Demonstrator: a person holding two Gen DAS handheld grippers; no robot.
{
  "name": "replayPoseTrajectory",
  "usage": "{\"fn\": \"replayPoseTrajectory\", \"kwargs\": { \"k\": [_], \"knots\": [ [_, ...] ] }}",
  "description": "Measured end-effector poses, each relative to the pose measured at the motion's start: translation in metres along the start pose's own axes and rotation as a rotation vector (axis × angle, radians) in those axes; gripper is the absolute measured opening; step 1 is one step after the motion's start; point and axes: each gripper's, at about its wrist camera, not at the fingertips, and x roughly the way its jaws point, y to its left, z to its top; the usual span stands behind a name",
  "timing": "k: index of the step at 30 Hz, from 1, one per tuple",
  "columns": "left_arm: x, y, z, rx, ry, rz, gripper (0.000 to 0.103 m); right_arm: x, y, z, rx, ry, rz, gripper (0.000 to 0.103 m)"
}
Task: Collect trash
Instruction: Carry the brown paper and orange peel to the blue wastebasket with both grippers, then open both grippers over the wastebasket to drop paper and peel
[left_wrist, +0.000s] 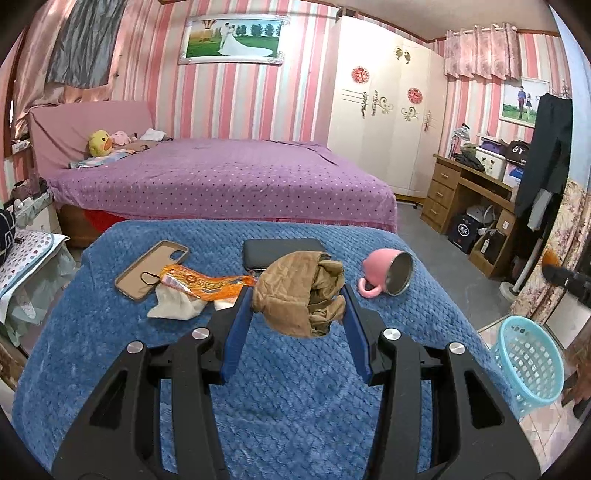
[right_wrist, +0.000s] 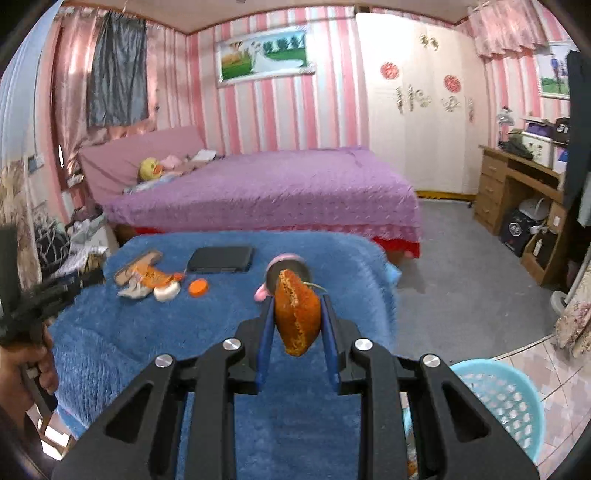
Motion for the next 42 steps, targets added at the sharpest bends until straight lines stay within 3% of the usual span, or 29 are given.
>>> {"fn": "replayPoseTrajectory", "kwargs": {
  "k": [7, 11, 17, 24, 26, 28, 33, 34, 35, 36, 38, 42],
  "knots": [
    [-0.003, -0.031, 0.004, -0.008, 0.0, -0.068, 0.047, -0.029, -0.039, 0.005, 0.055, -0.053, -0.017, 0.025],
    [0.001, -0.064, 0.006, -0.002, 0.008, -0.116, 0.047, -0.033, -0.065, 0.002, 0.046, -0.004, -0.059, 0.025],
    [0.018, -0.138, 0.0, 0.043, 0.031, -0.225, 0.047, -0.044, -0.113, -0.008, 0.123, 0.022, -0.139, 0.025],
    [0.038, -0.232, -0.021, 0.1, 0.1, -0.381, 0.047, -0.063, -0.148, -0.016, 0.2, -0.011, -0.225, 0.028],
    [0.043, -0.26, -0.029, 0.124, 0.126, -0.424, 0.047, -0.07, -0.16, -0.018, 0.233, -0.042, -0.257, 0.058],
    [0.048, -0.288, -0.038, 0.154, 0.148, -0.458, 0.047, -0.078, -0.169, -0.02, 0.267, -0.079, -0.259, 0.07],
    [0.06, -0.337, -0.054, 0.172, 0.229, -0.551, 0.053, -0.1, -0.197, -0.03, 0.399, -0.175, -0.303, 0.074],
    [0.062, -0.344, -0.058, 0.174, 0.246, -0.568, 0.063, -0.103, -0.202, -0.032, 0.422, -0.193, -0.308, 0.074],
    [0.062, -0.35, -0.059, 0.18, 0.244, -0.561, 0.078, -0.107, -0.207, -0.034, 0.44, -0.205, -0.314, 0.075],
    [0.06, -0.351, -0.059, 0.188, 0.227, -0.544, 0.082, -0.108, -0.21, -0.035, 0.45, -0.208, -0.317, 0.076],
    [0.059, -0.348, -0.056, 0.199, 0.21, -0.523, 0.082, -0.104, -0.211, -0.035, 0.45, -0.202, -0.314, 0.077],
    [0.059, -0.299, -0.038, 0.181, 0.177, -0.423, 0.083, -0.091, -0.206, -0.034, 0.431, -0.18, -0.279, 0.077]
  ]
}}
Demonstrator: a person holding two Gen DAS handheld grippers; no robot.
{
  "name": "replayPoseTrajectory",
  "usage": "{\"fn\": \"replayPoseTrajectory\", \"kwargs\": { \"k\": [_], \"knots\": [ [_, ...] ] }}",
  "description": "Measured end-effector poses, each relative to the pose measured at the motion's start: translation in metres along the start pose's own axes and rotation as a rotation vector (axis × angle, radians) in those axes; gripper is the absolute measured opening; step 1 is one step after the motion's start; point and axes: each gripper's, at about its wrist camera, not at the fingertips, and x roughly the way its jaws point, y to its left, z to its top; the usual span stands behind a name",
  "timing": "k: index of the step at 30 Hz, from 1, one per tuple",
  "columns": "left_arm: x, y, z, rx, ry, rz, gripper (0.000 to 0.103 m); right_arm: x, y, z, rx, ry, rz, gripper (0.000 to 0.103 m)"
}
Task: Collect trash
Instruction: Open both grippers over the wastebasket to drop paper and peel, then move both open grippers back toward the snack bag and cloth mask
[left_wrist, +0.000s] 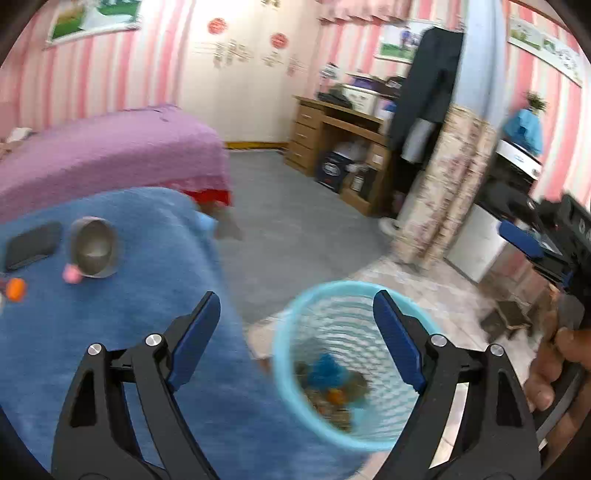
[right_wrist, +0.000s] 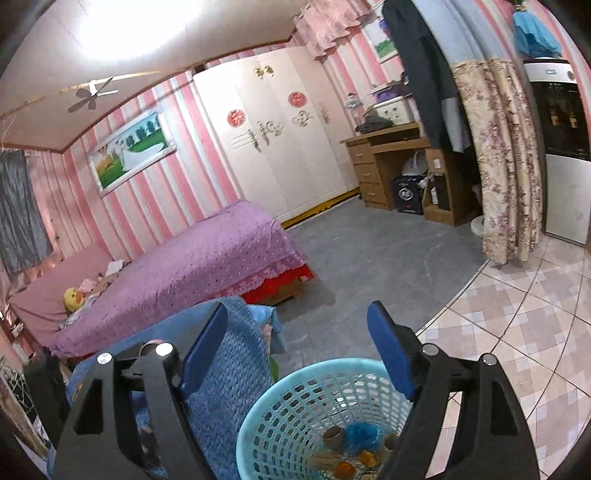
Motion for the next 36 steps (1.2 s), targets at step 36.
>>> {"fn": "replayPoseTrajectory", "kwargs": {
  "k": [36],
  "knots": [
    [-0.194, 0.407, -0.077, -0.454, -0.06, 0.657, 0.09, 0.113, 0.285, -0.141, -0.415, 0.258, 0.279, 0.091]
  ]
}}
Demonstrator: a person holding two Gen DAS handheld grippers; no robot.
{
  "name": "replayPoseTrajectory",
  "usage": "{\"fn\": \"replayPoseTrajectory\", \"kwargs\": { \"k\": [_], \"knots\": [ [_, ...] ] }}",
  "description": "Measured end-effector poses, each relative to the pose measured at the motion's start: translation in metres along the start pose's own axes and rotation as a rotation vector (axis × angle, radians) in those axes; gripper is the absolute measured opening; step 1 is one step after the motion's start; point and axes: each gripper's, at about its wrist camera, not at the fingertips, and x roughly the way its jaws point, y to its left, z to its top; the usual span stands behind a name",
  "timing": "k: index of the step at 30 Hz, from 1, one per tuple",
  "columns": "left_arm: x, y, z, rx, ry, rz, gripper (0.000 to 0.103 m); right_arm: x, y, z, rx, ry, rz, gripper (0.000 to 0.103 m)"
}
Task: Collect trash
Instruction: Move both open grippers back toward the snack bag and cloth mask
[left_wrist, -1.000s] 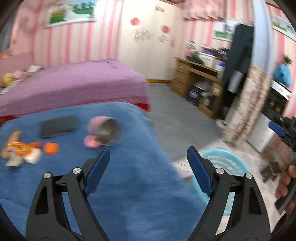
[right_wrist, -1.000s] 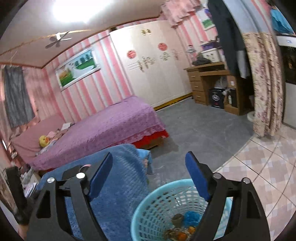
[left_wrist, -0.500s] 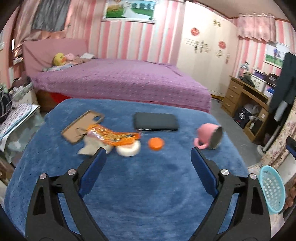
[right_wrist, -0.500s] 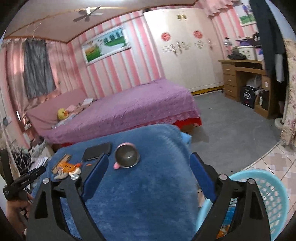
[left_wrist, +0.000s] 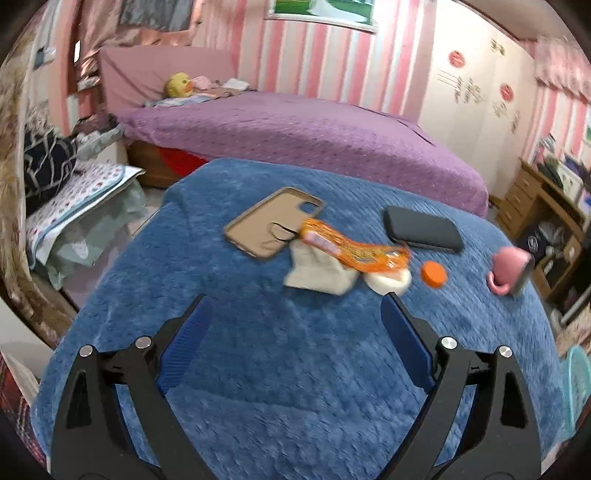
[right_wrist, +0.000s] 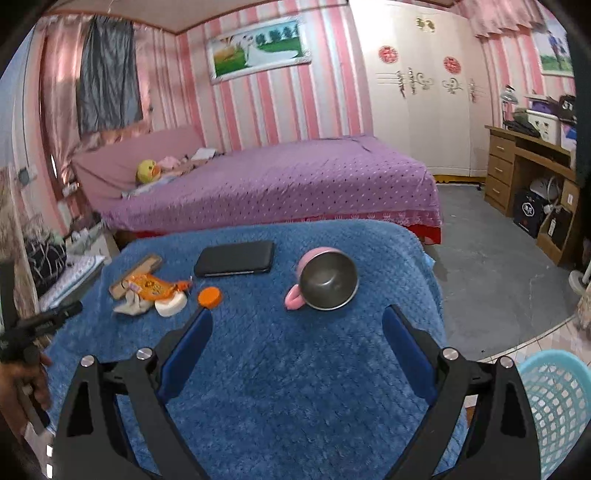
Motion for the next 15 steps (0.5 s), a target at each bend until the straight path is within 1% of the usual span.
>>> {"fn": "replayPoseTrajectory", "kwargs": {
  "k": [2, 4, 7, 11, 15],
  "knots": [
    [0.002, 0.009, 0.005, -0.045, -0.004, -0.021, 0.09, 0.018, 0.006, 0.001, -0.009, 0.019, 0.008, 0.091],
    [0.008, 0.012, 0.006, -0.05, 0.0, -0.034, 0.09, 0.037, 0.015, 0.0, -0.022, 0.047, 0.016, 0.091],
    [0.023, -0.001, 0.009, -0.008, 0.02, -0.031, 0.09, 0.059, 0.029, -0.002, -0.046, 0.075, 0.03, 0.091],
    [0.049, -0.023, 0.004, 0.056, 0.07, -0.05, 0.09, 0.073, 0.045, -0.004, -0.08, 0.087, 0.06, 0.091],
    [0.07, -0.033, 0.002, 0.08, 0.101, -0.046, 0.089, 0.082, 0.052, -0.005, -0.121, 0.092, 0.057, 0.091]
  ]
}}
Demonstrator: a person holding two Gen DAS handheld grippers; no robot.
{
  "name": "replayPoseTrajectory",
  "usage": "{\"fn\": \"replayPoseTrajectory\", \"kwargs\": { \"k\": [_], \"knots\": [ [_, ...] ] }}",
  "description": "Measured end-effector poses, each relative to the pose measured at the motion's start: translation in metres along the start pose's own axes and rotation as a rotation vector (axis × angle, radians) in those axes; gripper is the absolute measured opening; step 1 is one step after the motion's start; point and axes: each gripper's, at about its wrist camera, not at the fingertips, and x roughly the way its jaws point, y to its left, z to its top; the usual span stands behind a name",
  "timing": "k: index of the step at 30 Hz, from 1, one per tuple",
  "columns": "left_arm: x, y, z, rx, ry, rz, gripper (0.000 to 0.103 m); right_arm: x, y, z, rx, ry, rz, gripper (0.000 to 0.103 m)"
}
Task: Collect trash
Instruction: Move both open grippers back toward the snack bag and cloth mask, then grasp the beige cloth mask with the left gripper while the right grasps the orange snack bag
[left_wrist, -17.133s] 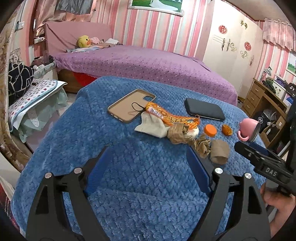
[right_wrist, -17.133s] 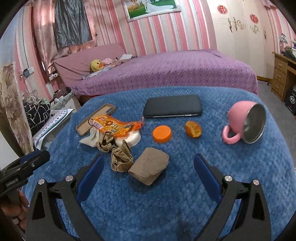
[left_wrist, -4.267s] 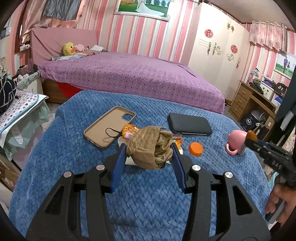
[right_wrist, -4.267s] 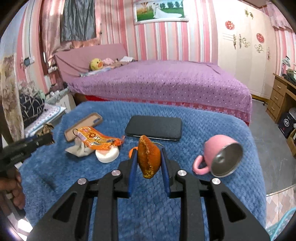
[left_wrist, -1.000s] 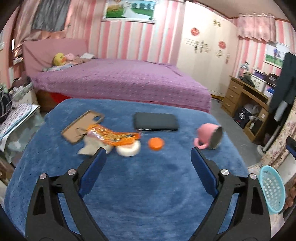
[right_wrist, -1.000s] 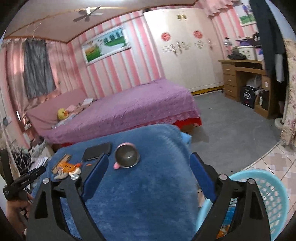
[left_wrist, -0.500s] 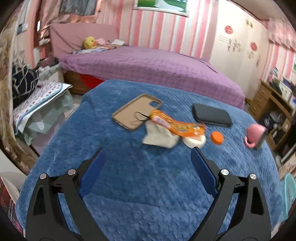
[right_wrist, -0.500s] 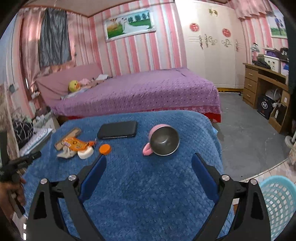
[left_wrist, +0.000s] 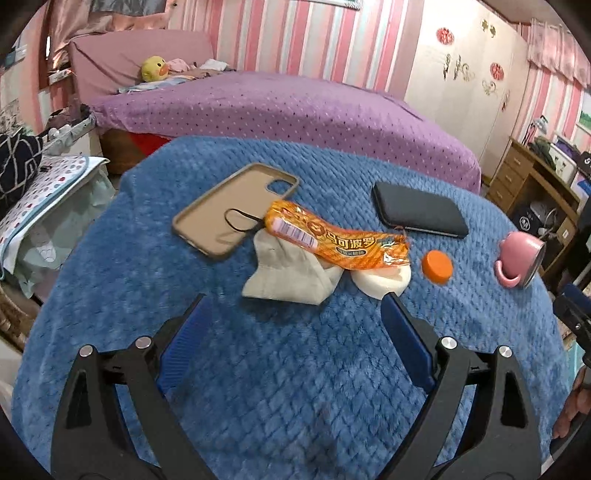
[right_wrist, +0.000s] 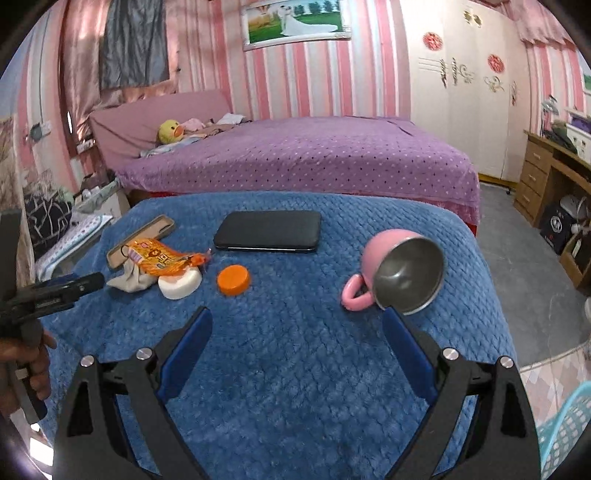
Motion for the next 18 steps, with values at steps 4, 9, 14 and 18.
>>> {"fn": "replayPoseTrajectory", "kwargs": {
  "k": [4, 9, 14, 18],
  "knots": [
    [0.02, -0.005, 0.002, 0.022, 0.031, 0.02, 0.085, 0.011, -0.002, 0.002, 0.003, 0.012, -0.002, 0.091],
    [0.043, -0.002, 0.007, 0.024, 0.066, 0.034, 0.076, 0.02, 0.0, 0.006, -0.006, 0.019, 0.003, 0.091],
    [0.059, 0.0, 0.008, 0.029, 0.105, -0.006, 0.03, 0.029, 0.013, 0.007, -0.01, 0.025, 0.016, 0.091],
    [0.048, 0.006, 0.012, 0.041, 0.092, -0.03, 0.008, 0.035, 0.034, 0.007, -0.07, 0.033, 0.024, 0.091]
  ]
}}
